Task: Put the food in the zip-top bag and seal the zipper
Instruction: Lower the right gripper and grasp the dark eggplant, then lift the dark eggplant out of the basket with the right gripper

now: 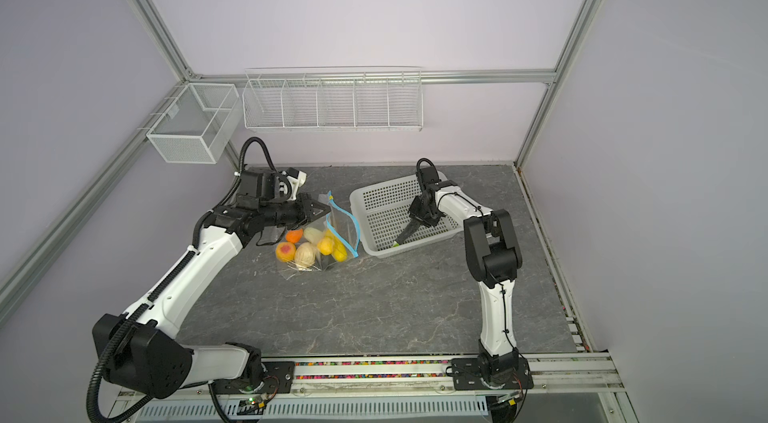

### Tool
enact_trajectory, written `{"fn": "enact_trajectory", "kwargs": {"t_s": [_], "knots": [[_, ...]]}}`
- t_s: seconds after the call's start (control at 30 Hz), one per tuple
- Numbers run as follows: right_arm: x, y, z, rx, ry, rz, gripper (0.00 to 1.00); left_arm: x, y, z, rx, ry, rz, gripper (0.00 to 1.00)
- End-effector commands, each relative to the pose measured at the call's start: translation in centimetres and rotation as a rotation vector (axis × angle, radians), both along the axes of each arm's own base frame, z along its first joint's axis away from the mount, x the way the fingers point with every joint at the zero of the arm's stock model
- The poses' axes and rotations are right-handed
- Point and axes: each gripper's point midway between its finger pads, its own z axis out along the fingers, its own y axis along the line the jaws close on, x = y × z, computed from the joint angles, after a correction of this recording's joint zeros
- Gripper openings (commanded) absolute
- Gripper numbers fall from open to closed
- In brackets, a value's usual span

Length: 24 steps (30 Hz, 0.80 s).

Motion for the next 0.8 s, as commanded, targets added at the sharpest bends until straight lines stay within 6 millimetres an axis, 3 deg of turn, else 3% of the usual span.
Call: {"fn": "enact_trajectory", "kwargs": {"t_s": [0.0, 0.37, 0.77], "knots": [[1.0, -0.2, 2.9, 0.020, -0.096, -0.012, 0.28, 0.2, -0.1, 0.4, 0.004, -0.019, -0.006, 0.00], [1.9, 0.3, 6.1, 0.064, -0.203, -0.035, 0.28, 0.6, -0.2, 0.2, -0.004, -0.016, 0.003, 0.00], [1.1, 1.5, 10.7, 0.049, -0.367, -0.052, 0.27, 1.6, -0.6, -1.4, -0.026, 0.023, 0.020, 0.00]]}}
